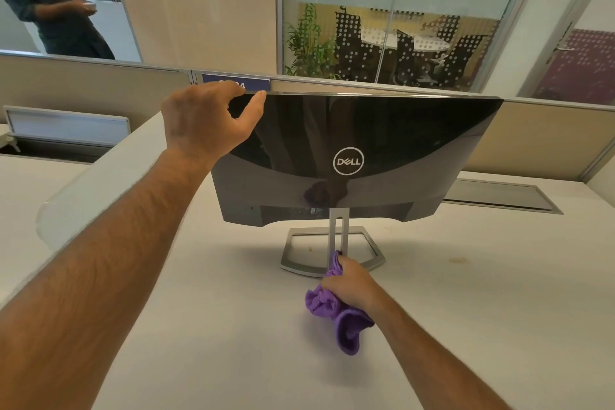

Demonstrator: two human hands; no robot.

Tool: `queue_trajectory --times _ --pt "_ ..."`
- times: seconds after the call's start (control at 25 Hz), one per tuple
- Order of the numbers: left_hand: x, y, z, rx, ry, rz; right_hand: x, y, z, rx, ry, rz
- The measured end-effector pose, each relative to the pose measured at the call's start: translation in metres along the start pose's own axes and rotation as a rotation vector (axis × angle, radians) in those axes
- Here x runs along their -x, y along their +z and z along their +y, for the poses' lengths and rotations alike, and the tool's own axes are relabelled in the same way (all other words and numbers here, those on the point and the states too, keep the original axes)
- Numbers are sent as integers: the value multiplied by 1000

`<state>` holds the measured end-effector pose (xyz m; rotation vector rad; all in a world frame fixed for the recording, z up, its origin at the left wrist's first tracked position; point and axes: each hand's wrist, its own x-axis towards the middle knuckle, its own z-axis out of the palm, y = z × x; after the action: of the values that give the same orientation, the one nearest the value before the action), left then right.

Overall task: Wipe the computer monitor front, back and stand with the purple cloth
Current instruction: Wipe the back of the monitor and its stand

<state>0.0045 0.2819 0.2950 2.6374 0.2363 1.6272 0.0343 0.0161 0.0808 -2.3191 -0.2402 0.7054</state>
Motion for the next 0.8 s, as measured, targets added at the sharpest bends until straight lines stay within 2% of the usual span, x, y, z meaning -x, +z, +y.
queue_trajectory --times 0.2,0.28,0.36,0.44,0.48,0.56,0.68,0.72,0.8 --pt "-1 0 -1 -21 20 -21 2 -9 -1 98 -15 16" --pt "-1 0 -1 -32 9 -22 10 -4 4 143 11 -30" --pt "0 -1 -1 -23 6 -23 21 0 18 109 40 -89" --pt "1 -1 -1 -25 15 -19 28 -6 26 -3 37 -40" --pt "1 -2 0 -25 19 -17 29 -13 27 -75 23 41" --pt "0 -3 0 -21 15 -16 26 -26 26 -131 -96 328" --pt "1 -3 0 -26 8 -10 17 -39 19 -210 -489 866" --pt "1 -2 0 -25 11 -8 11 -40 19 -164 -636 976" --pt "1 -2 0 -29 14 -8 -4 -41 13 27 -853 1034"
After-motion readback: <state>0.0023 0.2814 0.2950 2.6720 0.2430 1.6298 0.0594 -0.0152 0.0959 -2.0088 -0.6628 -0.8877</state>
